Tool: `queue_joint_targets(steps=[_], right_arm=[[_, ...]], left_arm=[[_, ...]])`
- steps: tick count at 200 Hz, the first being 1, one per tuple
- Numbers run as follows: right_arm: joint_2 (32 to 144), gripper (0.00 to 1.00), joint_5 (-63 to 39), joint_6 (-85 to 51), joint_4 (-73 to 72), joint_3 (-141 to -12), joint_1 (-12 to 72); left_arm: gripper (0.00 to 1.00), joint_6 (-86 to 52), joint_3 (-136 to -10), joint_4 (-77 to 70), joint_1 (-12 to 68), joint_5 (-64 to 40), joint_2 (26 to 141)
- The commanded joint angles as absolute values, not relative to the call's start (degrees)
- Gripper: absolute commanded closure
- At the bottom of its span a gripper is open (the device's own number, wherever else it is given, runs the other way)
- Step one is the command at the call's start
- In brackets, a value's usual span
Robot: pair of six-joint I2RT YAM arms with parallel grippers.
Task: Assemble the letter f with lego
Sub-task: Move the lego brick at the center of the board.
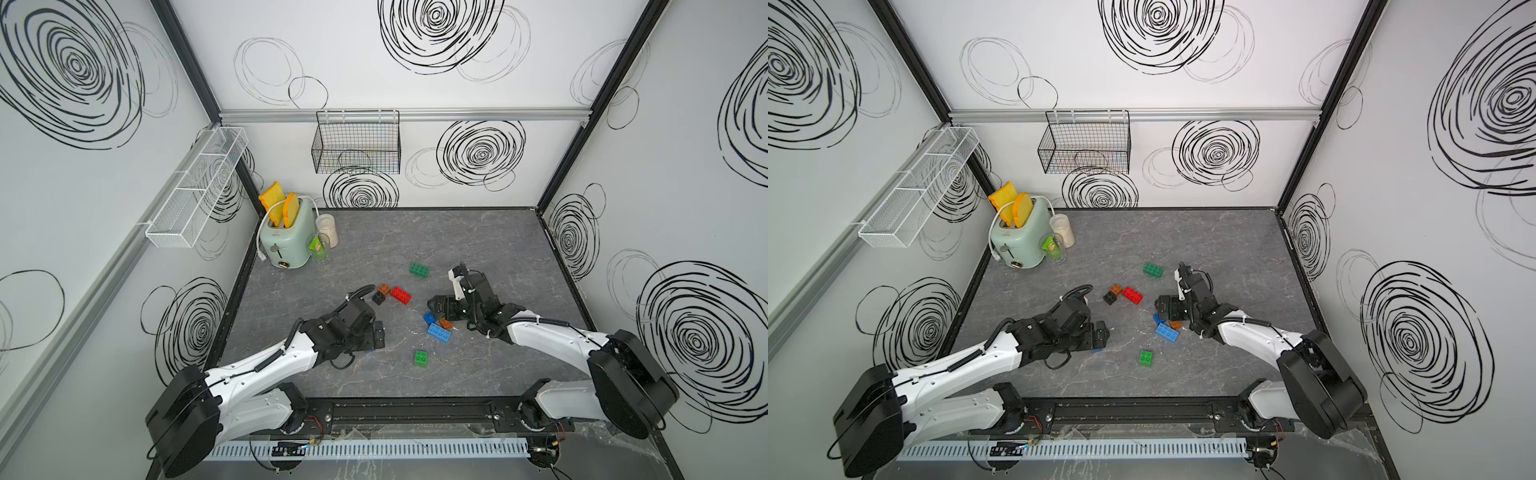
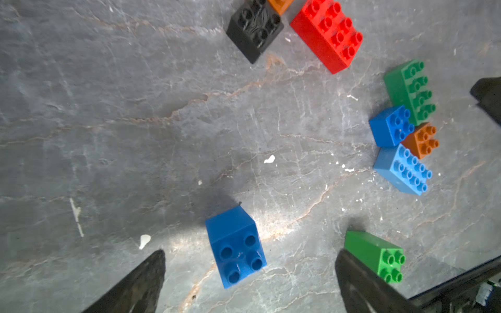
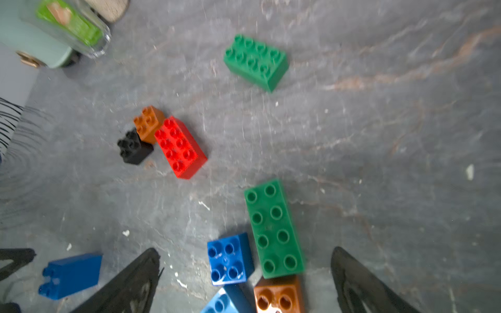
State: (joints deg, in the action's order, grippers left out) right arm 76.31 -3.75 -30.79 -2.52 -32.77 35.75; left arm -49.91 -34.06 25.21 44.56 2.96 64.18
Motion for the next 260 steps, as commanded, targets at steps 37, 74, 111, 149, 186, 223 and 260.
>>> queue_joint_targets(steps=[37,74,111,149,186,223,260], right_arm=[[73.86,0.01,-5.04,-36.51,2.51,-28.68,38.86],[74.57,0.01,-5.56,-37.91,2.43,-28.05,39.59],[75.27,0.01,-5.76,-38.41,1.71,-27.68,39.73],[75.22,0.01,-5.19,-38.24,1.1,-27.08,39.74],[75.37,0.01,-5.19,-38.19,0.69,-26.88,39.64],[74.43,0.01,-5.1,-37.71,0.37,-26.31,39.39],[73.3,0.01,-5.7,-37.09,0.71,-25.89,37.43]], left_arm=[[0.09,-56.39,-30.95,21.49,47.04,4.09,66.81],[0.21,-56.26,-30.5,19.38,47.11,4.44,69.89],[0.31,-55.39,-30.82,18.76,47.12,5.99,72.34],[0.38,-54.58,-32.51,19.57,47.24,6.98,75.36],[0.5,-54.91,-34.37,20.95,47.83,7.97,77.35],[0.62,-54.96,-37.16,22.14,48.64,8.37,80.44],[0.69,-53.71,-42.24,22.72,49.05,9.3,84.88]])
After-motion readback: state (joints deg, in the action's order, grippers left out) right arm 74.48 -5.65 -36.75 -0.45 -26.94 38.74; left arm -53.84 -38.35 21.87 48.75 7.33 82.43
